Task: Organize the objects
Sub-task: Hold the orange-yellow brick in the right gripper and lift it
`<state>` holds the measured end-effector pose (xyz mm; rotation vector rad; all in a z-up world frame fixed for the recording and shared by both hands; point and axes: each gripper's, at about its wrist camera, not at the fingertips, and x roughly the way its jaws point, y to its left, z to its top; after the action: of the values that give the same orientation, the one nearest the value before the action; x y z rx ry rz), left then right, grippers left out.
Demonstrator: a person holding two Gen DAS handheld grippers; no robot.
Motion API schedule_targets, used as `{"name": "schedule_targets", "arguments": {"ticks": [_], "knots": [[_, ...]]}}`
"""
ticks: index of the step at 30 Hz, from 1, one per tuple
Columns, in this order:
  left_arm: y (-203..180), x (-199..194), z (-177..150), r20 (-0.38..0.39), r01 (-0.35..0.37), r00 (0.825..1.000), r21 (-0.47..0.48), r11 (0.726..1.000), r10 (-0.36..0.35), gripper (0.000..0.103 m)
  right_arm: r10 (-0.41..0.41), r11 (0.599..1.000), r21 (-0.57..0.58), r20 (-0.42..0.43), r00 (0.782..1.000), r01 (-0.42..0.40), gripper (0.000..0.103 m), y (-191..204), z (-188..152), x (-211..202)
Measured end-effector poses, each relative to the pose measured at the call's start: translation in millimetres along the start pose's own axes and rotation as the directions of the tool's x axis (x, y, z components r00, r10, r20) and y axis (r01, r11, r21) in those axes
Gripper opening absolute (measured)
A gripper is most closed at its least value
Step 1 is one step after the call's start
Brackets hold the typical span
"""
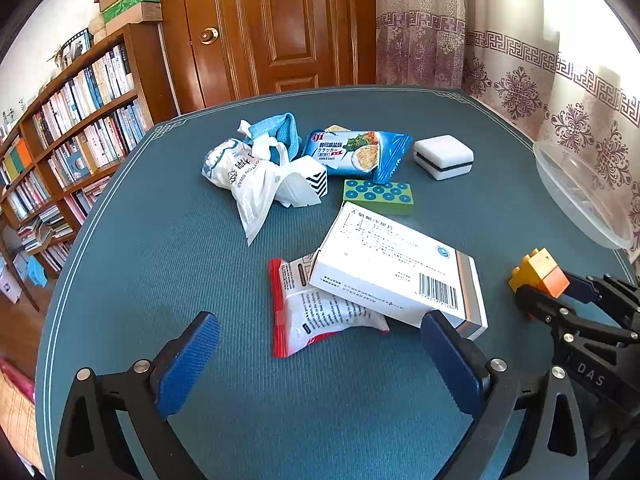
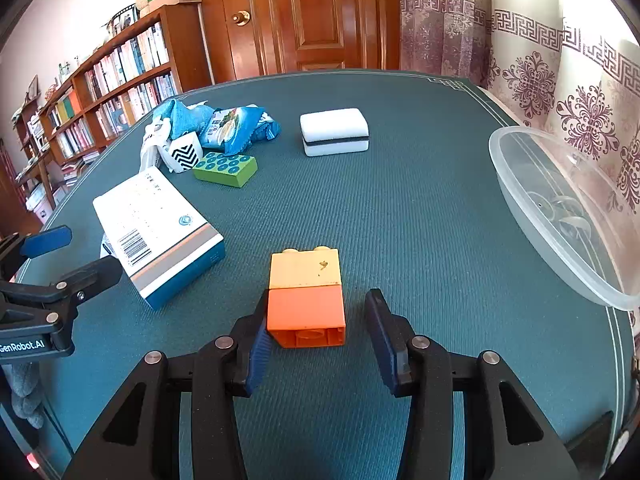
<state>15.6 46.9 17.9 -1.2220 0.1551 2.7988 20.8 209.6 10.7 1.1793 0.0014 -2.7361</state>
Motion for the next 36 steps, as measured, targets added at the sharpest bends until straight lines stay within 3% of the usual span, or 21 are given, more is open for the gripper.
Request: {"name": "schedule_targets", "arguments": {"ticks": [4,8,17,29,36], "knots": [[-14,2,16,0.008,0.031,0.999,0.012,0.999,-0.032,0.103,0.011,1.0,0.013,0.003,1.0,-0.011,0.046,-3,0,-1],[-31,6,29,0.02,0.044,0.999,0.051,0.998,-0.045,0.103,0.0,1.0,0.019,0.003,1.0,0.0,0.039,-7,-2,-4],[-45,30,38,-0.059,0.099,0.993,-0.005,0.995,-0.099,0.102,-0.011,1.0,0.025,0.003,1.0,0.011,0.038,-16,-9,-10],[-69,40,54,-0.064,0.235,0.97,-0.011,0.972,-0.236,0.103,-0.076,0.994,0.074,-0.001,0.997,0.076,0.037,-40,-15,-20],[-65,25,54,-0.051,0.222,0.973,-0.042,0.974,-0.224,0.103,-0.088,0.992,0.092,0.004,0.996,0.087,0.037,-49,-19,-24]]}}
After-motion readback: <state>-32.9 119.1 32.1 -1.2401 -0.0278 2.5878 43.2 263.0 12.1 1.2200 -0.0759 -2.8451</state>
